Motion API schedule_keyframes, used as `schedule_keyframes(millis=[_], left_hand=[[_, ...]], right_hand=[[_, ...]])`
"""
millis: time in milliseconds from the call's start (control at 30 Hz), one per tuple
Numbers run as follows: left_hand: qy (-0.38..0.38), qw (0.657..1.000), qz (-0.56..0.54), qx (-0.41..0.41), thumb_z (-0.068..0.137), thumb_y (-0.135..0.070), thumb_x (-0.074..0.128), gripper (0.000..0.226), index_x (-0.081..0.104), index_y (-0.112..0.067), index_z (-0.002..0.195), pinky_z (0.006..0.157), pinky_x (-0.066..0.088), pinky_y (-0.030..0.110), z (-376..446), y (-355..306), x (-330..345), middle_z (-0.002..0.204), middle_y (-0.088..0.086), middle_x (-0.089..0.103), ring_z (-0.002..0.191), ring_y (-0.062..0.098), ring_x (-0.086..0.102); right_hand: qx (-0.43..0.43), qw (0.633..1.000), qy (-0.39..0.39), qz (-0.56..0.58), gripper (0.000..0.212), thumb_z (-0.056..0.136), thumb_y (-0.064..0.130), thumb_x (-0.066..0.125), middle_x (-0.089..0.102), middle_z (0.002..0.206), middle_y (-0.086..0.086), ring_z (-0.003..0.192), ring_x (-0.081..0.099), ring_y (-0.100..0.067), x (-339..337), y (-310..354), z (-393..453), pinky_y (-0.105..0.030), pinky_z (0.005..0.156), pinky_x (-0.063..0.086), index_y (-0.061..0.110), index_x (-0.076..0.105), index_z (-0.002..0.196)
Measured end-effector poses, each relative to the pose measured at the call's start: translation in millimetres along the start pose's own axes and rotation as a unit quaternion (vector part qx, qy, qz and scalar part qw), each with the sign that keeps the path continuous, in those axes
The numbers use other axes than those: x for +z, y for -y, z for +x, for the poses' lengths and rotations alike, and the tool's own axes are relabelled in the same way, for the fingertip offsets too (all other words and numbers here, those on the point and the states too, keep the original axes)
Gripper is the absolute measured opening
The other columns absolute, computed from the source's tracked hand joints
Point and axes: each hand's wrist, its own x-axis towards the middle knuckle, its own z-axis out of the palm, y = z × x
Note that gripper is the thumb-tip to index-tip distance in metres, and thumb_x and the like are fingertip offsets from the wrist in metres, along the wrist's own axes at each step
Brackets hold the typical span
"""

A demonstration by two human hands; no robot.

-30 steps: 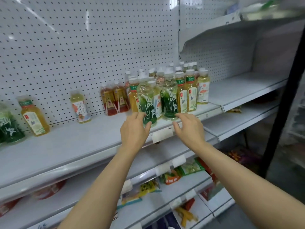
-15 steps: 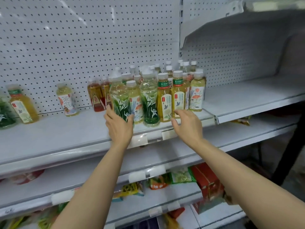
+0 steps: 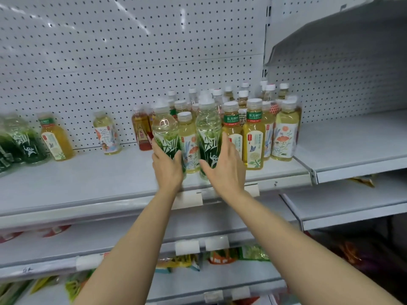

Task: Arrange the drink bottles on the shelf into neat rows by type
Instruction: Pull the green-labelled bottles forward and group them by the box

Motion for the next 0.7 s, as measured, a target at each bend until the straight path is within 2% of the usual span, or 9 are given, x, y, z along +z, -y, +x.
schedule_keyframes(millis=[200, 267, 333, 467, 567, 633, 700], left_hand=[[-0.027, 0.998, -0.047, 0.042, 0.097, -0.031, 0.057, 0.074, 0.015, -0.021, 0.157, 0.108, 0.032, 0.033, -8.0, -0.2, -9.0, 0.146, 0.008, 0.044, 0.132, 0.025, 0.04], [-0.039, 0.996, -0.06, 0.055, 0.097, -0.038, 0.054, 0.072, 0.017, -0.023, 0.156, 0.114, 0.033, 0.041, -11.1, -0.4, -12.7, 0.149, 0.004, 0.042, 0.135, 0.022, 0.039], [-0.047, 0.995, -0.064, 0.06, 0.096, -0.043, 0.053, 0.072, 0.018, -0.025, 0.156, 0.113, 0.035, 0.048, -13.8, 0.5, -17.0, 0.151, 0.001, 0.04, 0.138, 0.02, 0.038], [-0.064, 0.994, -0.066, 0.067, 0.094, -0.046, 0.054, 0.07, 0.02, -0.032, 0.154, 0.111, 0.037, 0.049, -27.5, 2.9, -28.7, 0.149, -0.006, 0.042, 0.135, 0.016, 0.041], [-0.067, 0.993, -0.068, 0.075, 0.093, -0.047, 0.054, 0.069, 0.023, -0.033, 0.153, 0.111, 0.038, 0.048, -38.8, 6.8, -40.6, 0.147, -0.007, 0.044, 0.134, 0.015, 0.042], [-0.077, 0.992, -0.062, 0.077, 0.094, -0.045, 0.054, 0.068, 0.024, -0.031, 0.153, 0.113, 0.036, 0.039, -45.8, 7.6, -49.9, 0.149, -0.008, 0.043, 0.135, 0.01, 0.041], [-0.086, 0.992, -0.052, 0.074, 0.098, -0.038, 0.055, 0.068, 0.021, -0.028, 0.156, 0.108, 0.027, 0.015, -52.0, 4.9, -60.7, 0.151, -0.014, 0.035, 0.132, -0.004, 0.033]], right_hand=[[0.092, 0.994, -0.054, -0.016, 0.112, 0.075, 0.057, 0.069, 0.028, 0.151, -0.014, 0.133, 0.034, -0.029, 34.1, 24.7, 9.5, -0.039, 0.106, 0.034, 0.01, 0.002, 0.152], [0.123, 0.989, -0.074, -0.02, 0.108, 0.074, 0.056, 0.071, 0.035, 0.144, -0.015, 0.125, 0.038, -0.029, 40.7, 26.8, 13.9, -0.038, 0.1, 0.036, 0.01, 0.011, 0.151], [0.141, 0.985, -0.099, -0.02, 0.099, 0.07, 0.054, 0.075, 0.044, 0.132, -0.014, 0.115, 0.044, -0.027, 47.7, 25.6, 18.1, -0.037, 0.093, 0.039, 0.011, 0.025, 0.144], [0.172, 0.979, -0.104, 0.023, 0.087, 0.064, 0.057, 0.078, 0.047, 0.125, -0.012, 0.112, 0.045, -0.027, 54.0, 25.4, 28.9, -0.039, 0.094, 0.039, 0.01, 0.039, 0.126], [0.177, 0.972, -0.123, 0.094, 0.081, 0.062, 0.049, 0.082, 0.048, 0.124, -0.011, 0.114, 0.044, -0.028, 53.8, 26.3, 28.0, -0.04, 0.096, 0.038, 0.011, 0.042, 0.12], [0.145, 0.969, -0.127, 0.156, 0.077, 0.065, 0.041, 0.083, 0.049, 0.125, -0.012, 0.116, 0.047, -0.03, 53.9, 26.3, 21.0, -0.045, 0.097, 0.042, 0.011, 0.04, 0.121], [0.098, 0.968, -0.111, 0.202, 0.074, 0.069, 0.036, 0.081, 0.05, 0.127, -0.013, 0.115, 0.05, -0.03, 51.4, 26.1, 13.0, -0.048, 0.092, 0.046, 0.01, 0.038, 0.125]])
